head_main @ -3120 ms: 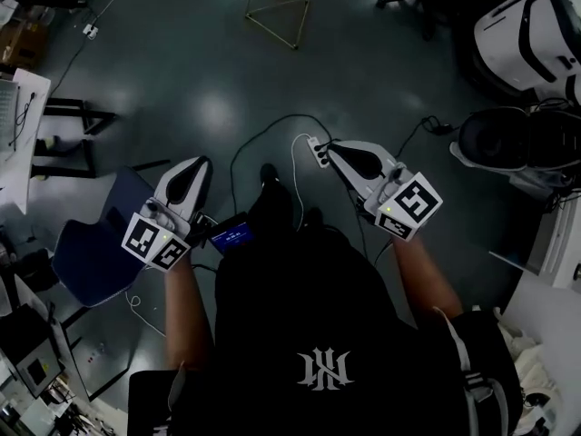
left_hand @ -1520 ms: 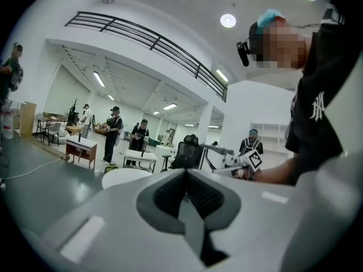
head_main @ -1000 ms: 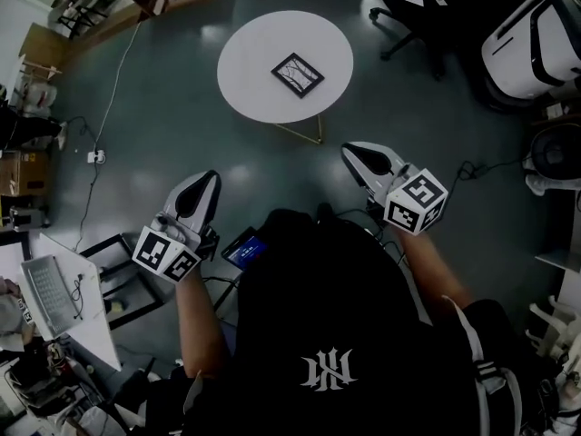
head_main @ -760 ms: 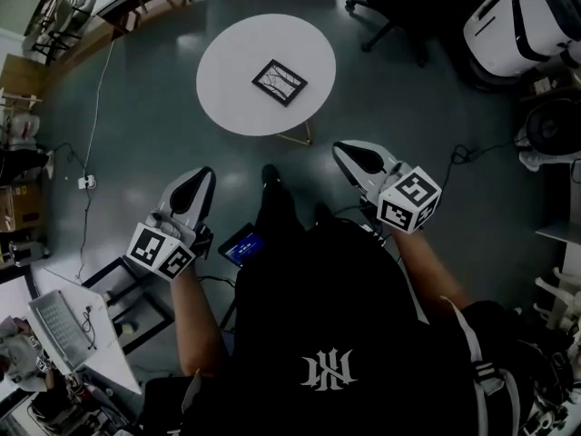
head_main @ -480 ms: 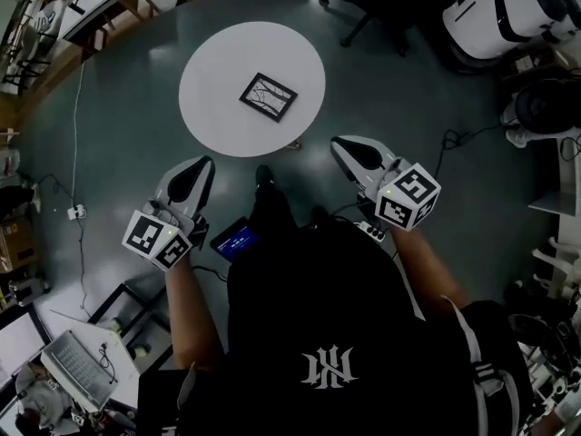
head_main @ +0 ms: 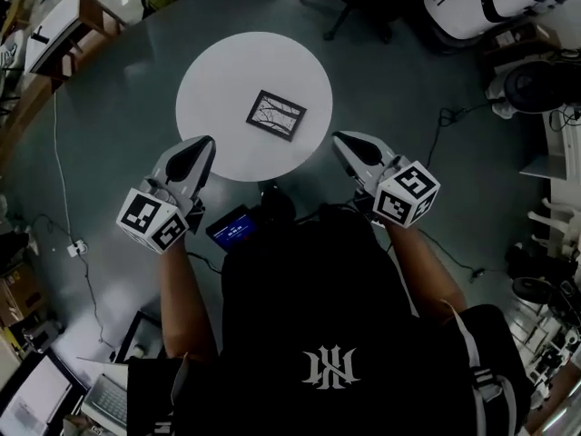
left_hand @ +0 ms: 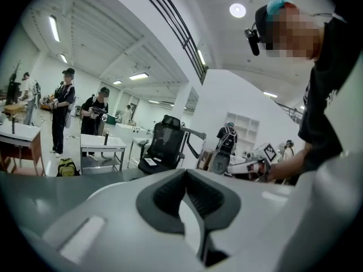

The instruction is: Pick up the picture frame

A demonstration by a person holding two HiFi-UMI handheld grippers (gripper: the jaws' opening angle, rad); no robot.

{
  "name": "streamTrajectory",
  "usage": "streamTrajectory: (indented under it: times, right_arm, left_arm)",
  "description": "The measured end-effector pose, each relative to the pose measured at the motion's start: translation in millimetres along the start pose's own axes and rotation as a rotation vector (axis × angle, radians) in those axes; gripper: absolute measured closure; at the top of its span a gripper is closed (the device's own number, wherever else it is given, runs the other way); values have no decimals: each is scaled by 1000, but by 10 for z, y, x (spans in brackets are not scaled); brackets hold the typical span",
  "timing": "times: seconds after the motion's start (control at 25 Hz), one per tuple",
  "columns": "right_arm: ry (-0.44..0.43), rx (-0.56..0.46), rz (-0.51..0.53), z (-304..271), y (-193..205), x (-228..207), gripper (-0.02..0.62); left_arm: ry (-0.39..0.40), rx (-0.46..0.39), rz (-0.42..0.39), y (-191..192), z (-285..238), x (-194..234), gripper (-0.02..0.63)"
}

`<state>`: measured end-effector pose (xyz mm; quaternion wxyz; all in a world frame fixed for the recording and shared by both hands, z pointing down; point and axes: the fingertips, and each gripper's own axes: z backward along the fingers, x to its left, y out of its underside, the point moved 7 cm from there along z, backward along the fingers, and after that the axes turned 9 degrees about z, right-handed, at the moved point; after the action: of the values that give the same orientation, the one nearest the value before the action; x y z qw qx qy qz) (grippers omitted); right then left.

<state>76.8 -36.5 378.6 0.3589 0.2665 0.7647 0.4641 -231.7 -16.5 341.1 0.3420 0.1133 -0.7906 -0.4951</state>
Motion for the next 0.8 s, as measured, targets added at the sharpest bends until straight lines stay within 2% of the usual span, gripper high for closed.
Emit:
streamTrajectory:
  times: [0.16, 0.24, 0.48, 0.8]
  right_arm:
    - [75, 20, -9, -146, 21, -44, 594]
    - [105, 29, -19, -254, 40, -70, 573]
    - [150, 48, -81, -504, 145, -213, 549]
    - [189, 88, -214, -957, 614, -603, 506]
  left_arm:
    - [51, 51, 2, -8, -221, 368, 603]
    - [74, 84, 10, -1, -327, 564, 603]
    - [99, 169, 44, 84, -641, 985, 589]
    - [108, 371, 38, 440, -1324, 1463, 546]
